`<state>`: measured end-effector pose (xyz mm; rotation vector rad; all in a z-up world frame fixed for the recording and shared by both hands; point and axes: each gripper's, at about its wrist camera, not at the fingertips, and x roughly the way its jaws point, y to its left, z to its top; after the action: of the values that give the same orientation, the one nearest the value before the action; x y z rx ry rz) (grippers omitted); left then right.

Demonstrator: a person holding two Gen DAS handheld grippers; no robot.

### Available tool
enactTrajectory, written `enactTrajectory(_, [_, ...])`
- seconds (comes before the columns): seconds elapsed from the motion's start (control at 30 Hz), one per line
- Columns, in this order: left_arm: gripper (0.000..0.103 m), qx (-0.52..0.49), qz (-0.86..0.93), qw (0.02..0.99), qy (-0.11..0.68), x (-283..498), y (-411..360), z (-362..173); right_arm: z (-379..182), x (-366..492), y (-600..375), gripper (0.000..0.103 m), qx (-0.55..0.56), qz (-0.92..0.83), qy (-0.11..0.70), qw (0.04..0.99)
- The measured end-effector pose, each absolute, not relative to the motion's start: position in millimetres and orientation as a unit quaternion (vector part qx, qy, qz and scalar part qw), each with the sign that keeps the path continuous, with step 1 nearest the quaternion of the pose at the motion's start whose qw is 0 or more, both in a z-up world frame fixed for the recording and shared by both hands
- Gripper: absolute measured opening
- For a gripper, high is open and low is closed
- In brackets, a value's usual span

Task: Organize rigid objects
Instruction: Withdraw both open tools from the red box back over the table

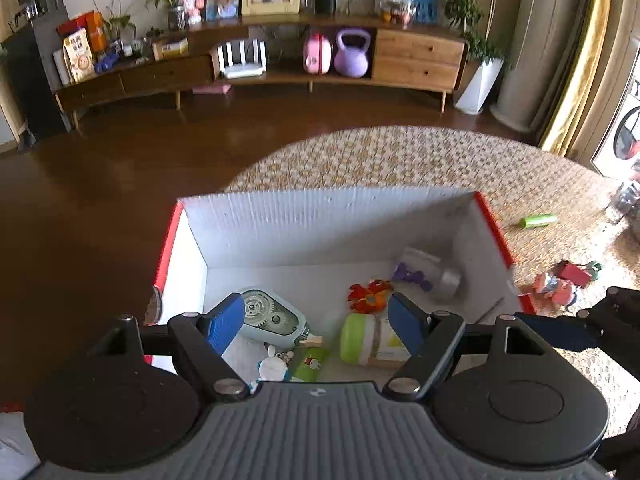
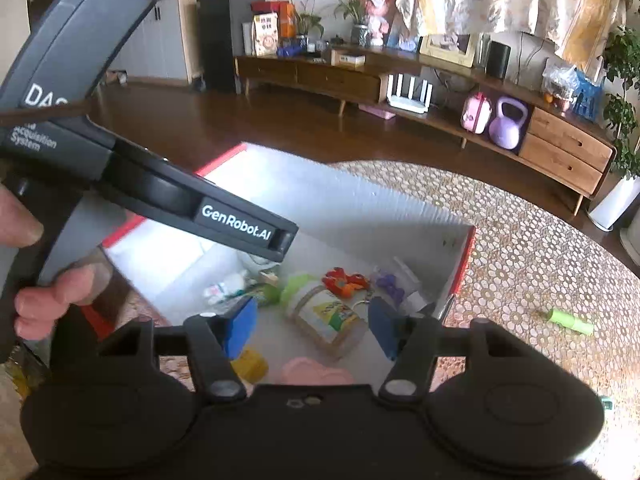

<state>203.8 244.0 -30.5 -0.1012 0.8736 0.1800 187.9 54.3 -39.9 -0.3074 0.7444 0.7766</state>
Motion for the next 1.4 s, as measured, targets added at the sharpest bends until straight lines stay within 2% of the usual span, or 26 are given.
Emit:
enactTrajectory(0.17, [0.079, -0.04, 0.085, 0.913, 0.397, 181.9, 234.7, -13.0, -22.0, 169.0, 40.8, 0.065, -0.132, 0.375, 0.341, 0.852])
enactTrajectory(0.27, [0.079, -0.041, 0.079, 0.918, 0.387, 169.8, 227.7, -4.6, -13.6, 158.5, 32.2, 0.074, -0.13, 0.377, 0.331, 0.855])
enactTrajectory(0.77, [0.079, -0.014, 0.053, 0.941, 0.333, 118.6, 172.1, 16.2, 10.0, 118.2, -26.0, 0.091, -0.09, 0.359, 0.315, 0.874])
enactTrajectory(0.9, [0.082, -0.014, 0.041, 0.944, 0.326, 107.5, 156.2, 14.2, 10.5, 111.7, -45.5, 0.097, -0.078, 0.358, 0.315, 0.876])
enactTrajectory(1.33, [0.083, -0.03, -0.004, 0.95, 0.311, 90.6, 105.2, 1.1, 6.0, 101.7, -114.6, 0.102, -0.061, 0.32, 0.3, 0.897])
enactTrajectory(1.4, [0.087, -0.028, -0.015, 0.951, 0.306, 90.3, 95.9, -0.5, 4.8, 102.2, -125.6, 0.102, -0.058, 0.312, 0.298, 0.901])
